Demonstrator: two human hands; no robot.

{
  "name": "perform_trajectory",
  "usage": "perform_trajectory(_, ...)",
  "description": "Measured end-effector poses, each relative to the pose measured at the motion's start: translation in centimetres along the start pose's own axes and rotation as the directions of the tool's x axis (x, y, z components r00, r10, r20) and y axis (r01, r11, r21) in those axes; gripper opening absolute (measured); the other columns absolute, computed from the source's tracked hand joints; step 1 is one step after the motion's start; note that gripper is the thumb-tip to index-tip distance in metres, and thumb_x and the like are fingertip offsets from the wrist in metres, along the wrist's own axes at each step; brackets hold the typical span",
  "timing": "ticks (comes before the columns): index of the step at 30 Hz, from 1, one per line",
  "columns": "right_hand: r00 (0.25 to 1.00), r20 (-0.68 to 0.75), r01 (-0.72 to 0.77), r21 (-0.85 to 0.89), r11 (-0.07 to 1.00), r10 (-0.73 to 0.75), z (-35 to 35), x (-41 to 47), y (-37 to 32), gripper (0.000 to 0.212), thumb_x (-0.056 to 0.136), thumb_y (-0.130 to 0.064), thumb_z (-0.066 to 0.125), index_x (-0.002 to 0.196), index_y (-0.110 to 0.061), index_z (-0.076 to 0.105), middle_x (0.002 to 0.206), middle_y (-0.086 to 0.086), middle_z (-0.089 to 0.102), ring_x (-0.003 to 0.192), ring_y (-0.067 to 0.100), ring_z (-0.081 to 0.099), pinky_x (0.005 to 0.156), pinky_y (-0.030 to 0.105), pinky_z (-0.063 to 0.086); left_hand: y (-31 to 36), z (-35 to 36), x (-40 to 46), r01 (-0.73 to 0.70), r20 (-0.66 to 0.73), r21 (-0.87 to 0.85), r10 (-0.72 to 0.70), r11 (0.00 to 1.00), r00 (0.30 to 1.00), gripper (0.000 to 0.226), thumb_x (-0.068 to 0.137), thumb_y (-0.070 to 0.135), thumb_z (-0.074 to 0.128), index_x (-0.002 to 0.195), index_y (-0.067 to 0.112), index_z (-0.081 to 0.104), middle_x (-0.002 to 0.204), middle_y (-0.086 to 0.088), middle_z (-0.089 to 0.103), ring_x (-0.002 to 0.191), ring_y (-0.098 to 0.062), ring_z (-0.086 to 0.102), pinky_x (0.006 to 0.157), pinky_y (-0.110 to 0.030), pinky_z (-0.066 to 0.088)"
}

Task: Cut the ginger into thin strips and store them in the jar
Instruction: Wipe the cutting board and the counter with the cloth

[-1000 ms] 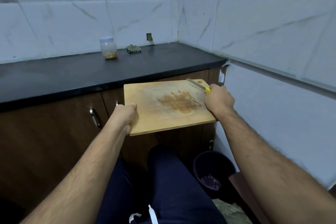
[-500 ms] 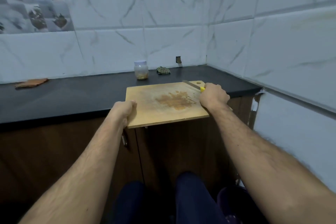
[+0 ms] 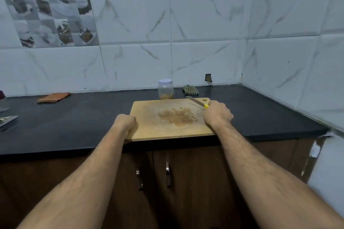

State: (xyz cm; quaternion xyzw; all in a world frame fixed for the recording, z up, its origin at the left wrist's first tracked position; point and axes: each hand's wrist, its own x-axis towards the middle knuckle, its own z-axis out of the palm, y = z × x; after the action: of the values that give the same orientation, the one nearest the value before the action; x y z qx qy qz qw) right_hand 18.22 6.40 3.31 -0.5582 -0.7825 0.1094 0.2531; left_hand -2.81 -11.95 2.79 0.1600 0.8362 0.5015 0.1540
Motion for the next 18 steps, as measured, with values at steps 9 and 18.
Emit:
perform_trajectory(9,0.996,0.083,-0.024,-0.042,0.999,0.027,4.0,3.8,-2.1,0.030,0.094,-0.019,0.047,0.120,-0.019,0.060,0.124,0.011,0.058,0.110,0.031,0.057,0.091,0.043,0.043,-1.3,2.5,5.4,0.007,-0.183,0.396,0.071,0.918,0.981,0.012,0.092,0.016,0.061,0.089,0.004,0.061,0.103,-0.015,0.067,0.098,-0.032,0.063,0.067,-0.033,0.043)
perform_trajectory(18,0.997,0.075,0.019,-0.143,0.990,-0.008,5.7,3.7,-2.4,0.032,0.096,-0.017,0.044,0.123,-0.017,0.060,0.126,0.013,0.057,0.113,0.033,0.055,0.091,0.045,0.044,-2.3,3.3,6.7,-0.001,-0.238,0.464,0.126,0.886,0.963,0.012,0.094,0.011,0.060,0.097,0.003,0.068,0.103,-0.017,0.068,0.098,-0.034,0.064,0.066,-0.034,0.044)
